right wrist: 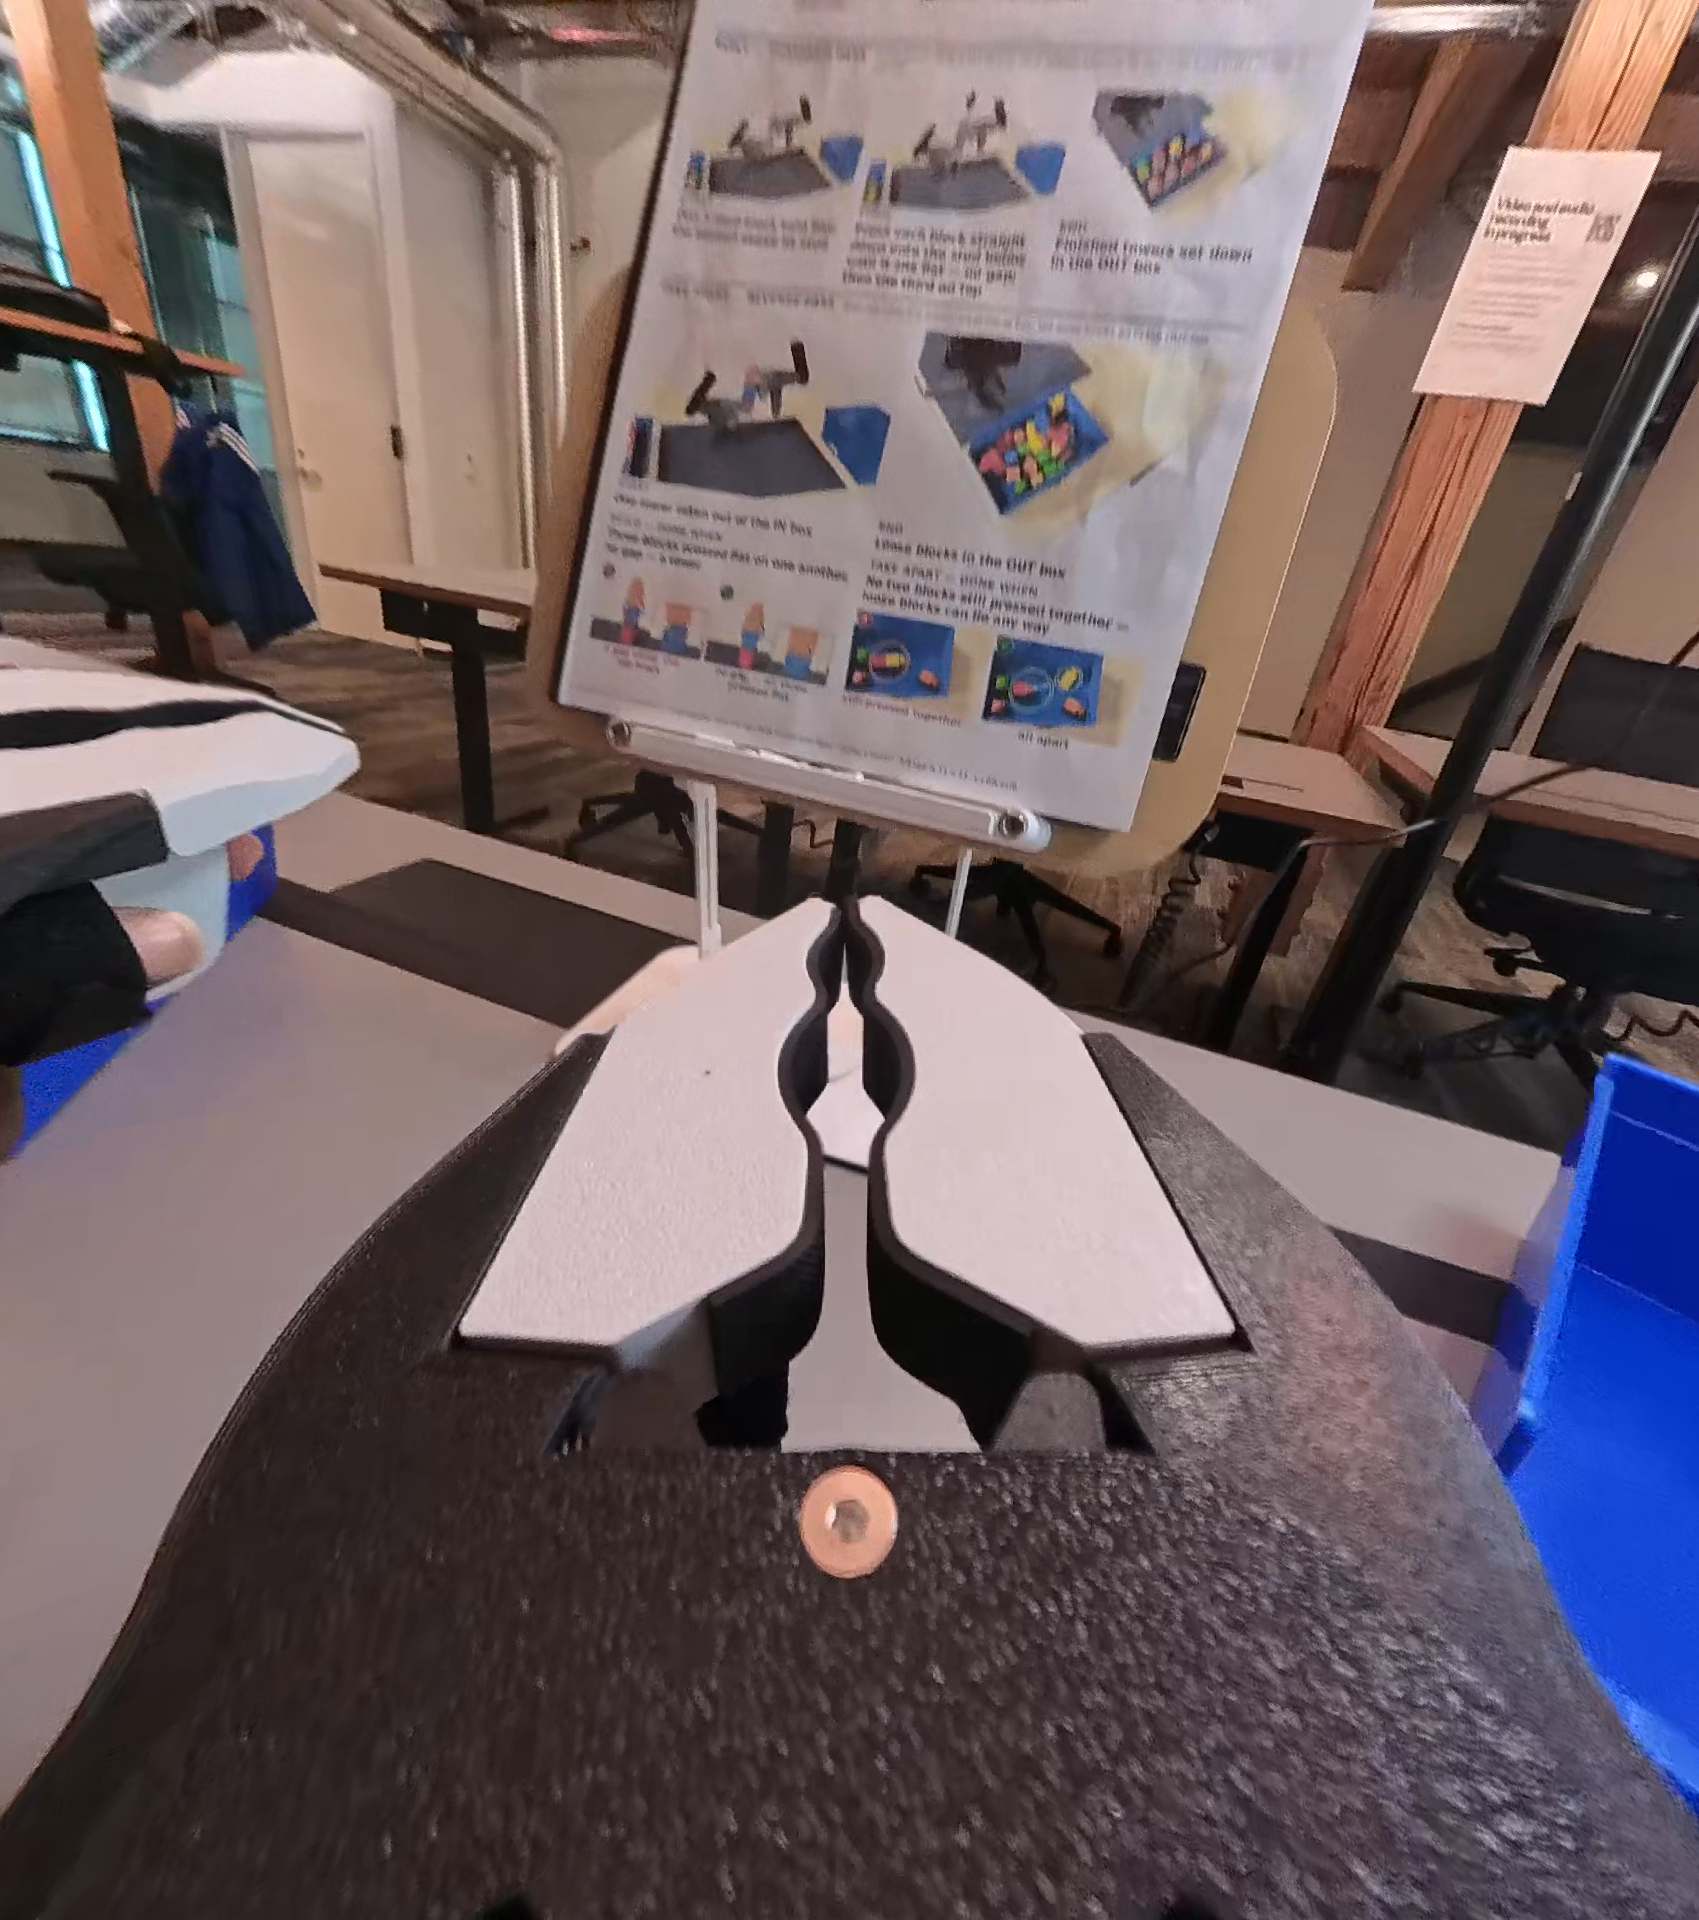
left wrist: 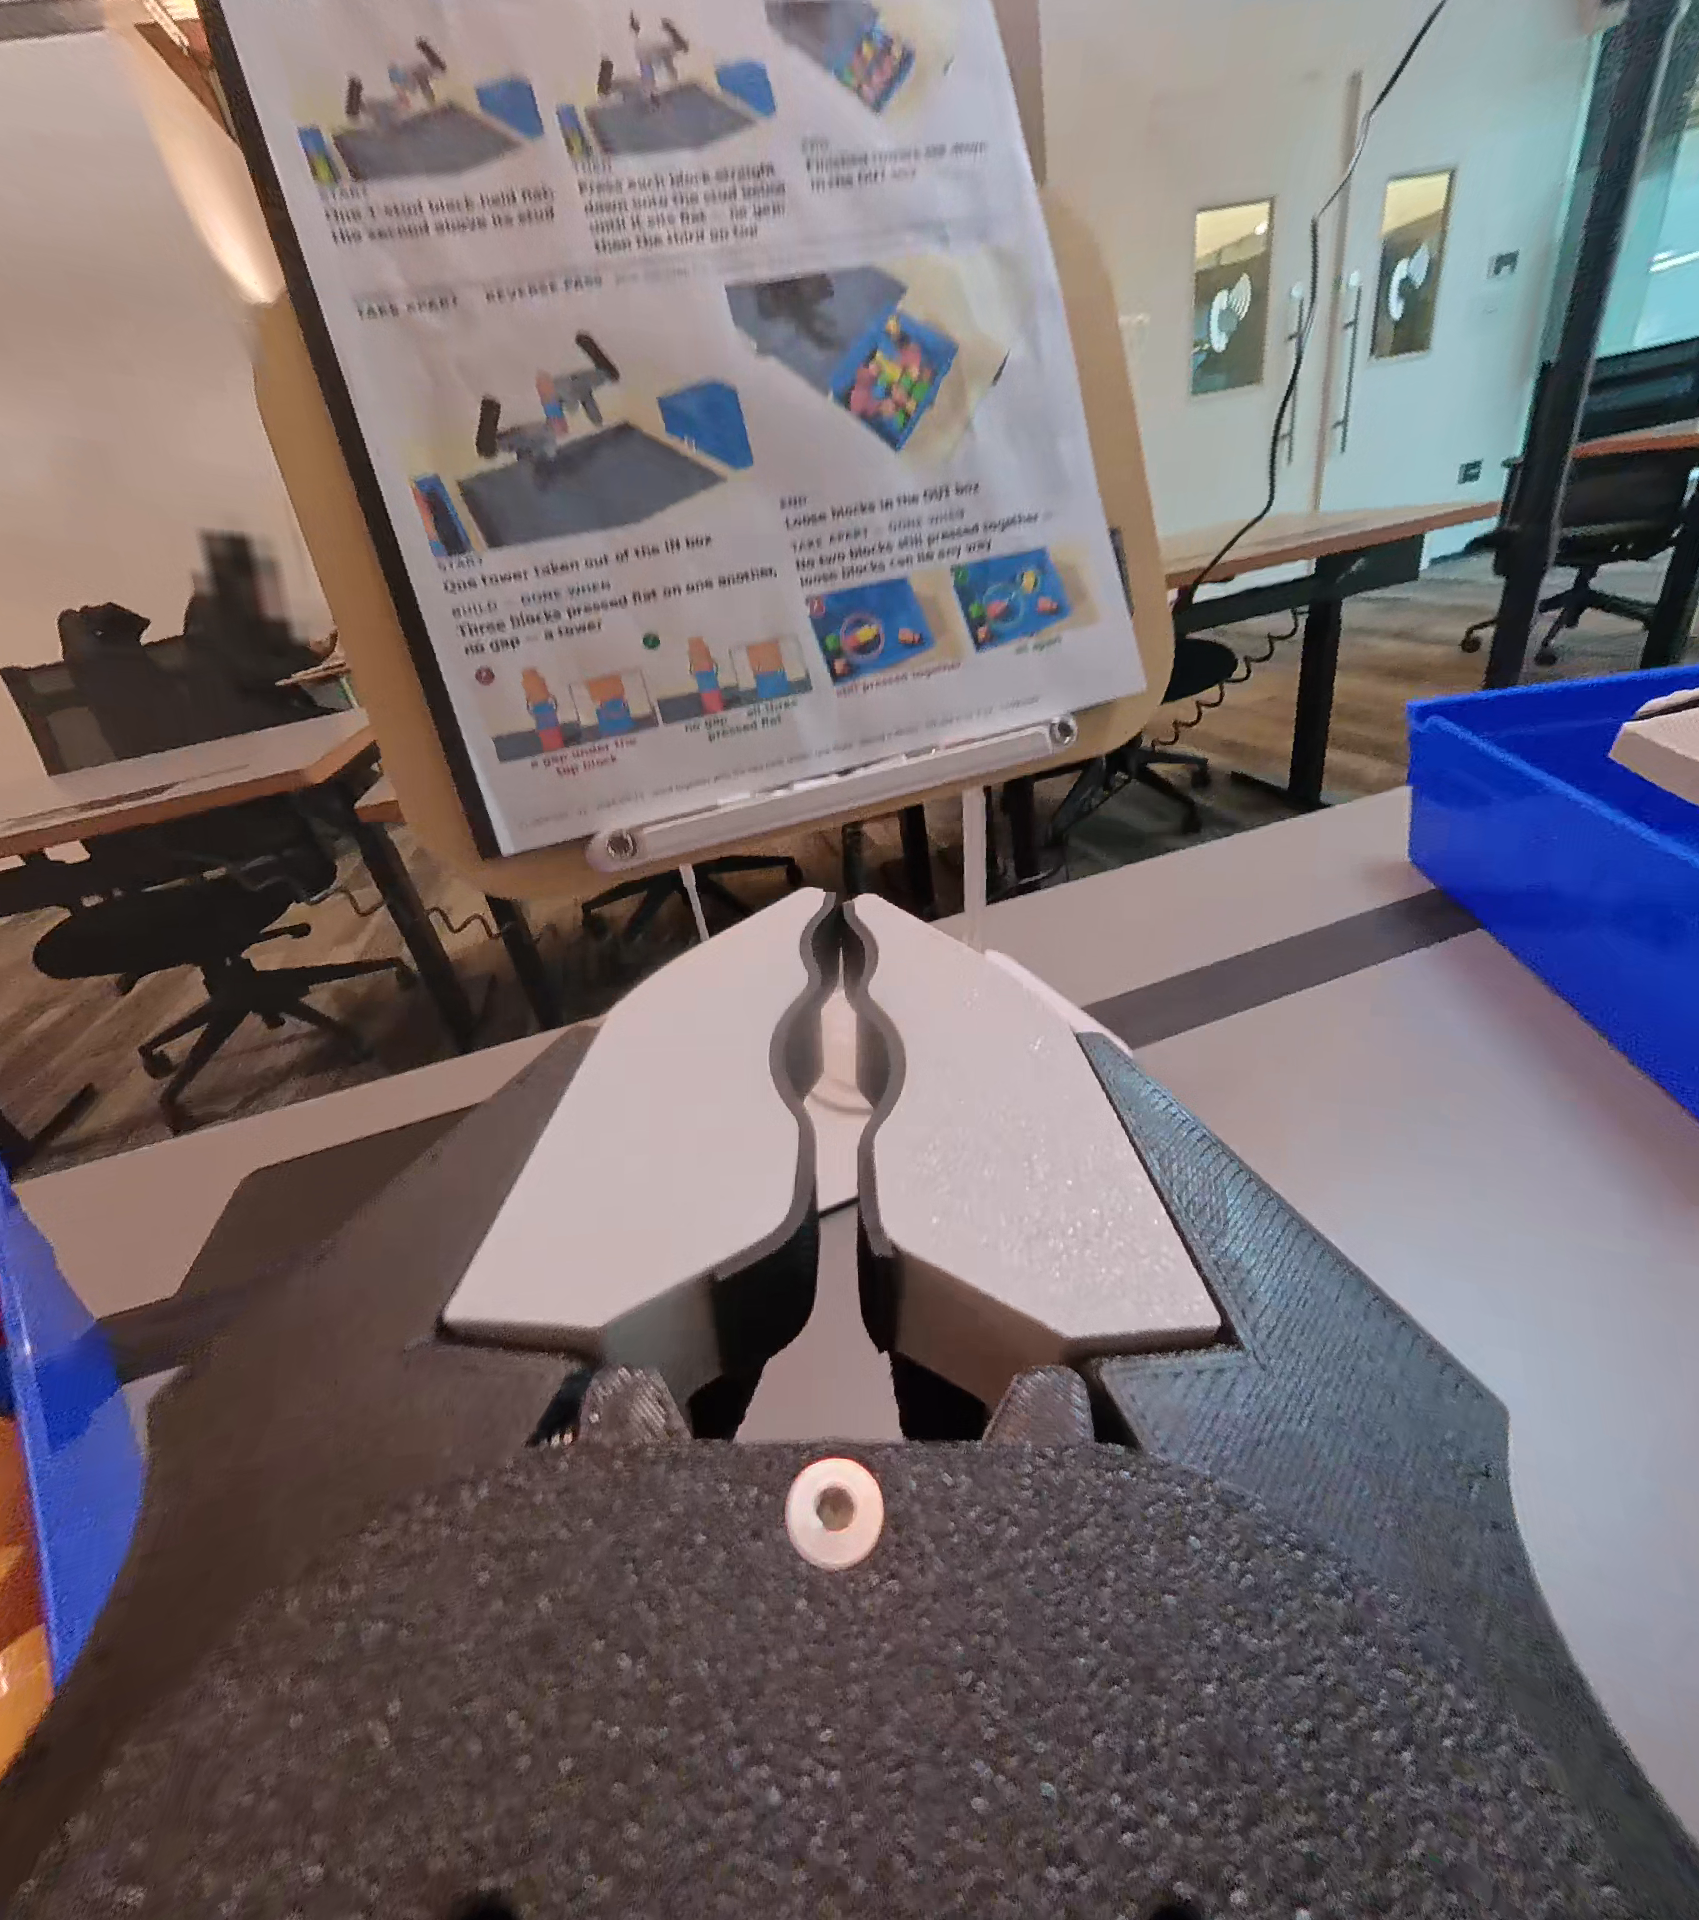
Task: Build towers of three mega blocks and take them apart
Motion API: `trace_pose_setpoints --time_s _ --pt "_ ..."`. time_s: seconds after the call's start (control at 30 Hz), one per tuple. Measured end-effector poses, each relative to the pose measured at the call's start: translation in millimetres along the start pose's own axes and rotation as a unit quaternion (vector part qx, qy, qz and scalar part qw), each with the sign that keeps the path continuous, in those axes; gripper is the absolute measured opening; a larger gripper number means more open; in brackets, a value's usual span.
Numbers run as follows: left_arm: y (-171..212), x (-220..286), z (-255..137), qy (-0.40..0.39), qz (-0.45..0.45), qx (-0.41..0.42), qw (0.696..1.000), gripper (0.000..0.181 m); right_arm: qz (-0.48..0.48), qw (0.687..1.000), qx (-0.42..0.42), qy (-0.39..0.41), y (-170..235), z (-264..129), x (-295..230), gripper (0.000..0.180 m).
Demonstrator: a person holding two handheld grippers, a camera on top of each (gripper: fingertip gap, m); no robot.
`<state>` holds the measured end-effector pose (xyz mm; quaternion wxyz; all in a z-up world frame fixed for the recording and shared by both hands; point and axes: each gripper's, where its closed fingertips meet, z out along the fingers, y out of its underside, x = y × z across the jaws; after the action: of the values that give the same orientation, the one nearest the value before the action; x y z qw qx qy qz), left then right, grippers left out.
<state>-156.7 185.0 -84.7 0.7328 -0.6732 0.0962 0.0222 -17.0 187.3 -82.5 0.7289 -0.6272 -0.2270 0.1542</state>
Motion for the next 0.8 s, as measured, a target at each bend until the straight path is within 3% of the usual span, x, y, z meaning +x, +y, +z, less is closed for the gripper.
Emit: trace_pose_setpoints --time_s 0.43,0.8 --pt "-63.5 -13.3 -29.7 -0.013 -0.004 0.071 0.997 0.000 -0.022 0.996 0.089 0.001 -85.0 -35.1 -8.8 0.001" --pt "-69.3 -25.6 -33.1 -0.025 -0.008 0.077 0.997 0.000 -0.025 0.996 0.088 0.014 -86.2 -31.4 0.0 0.001"
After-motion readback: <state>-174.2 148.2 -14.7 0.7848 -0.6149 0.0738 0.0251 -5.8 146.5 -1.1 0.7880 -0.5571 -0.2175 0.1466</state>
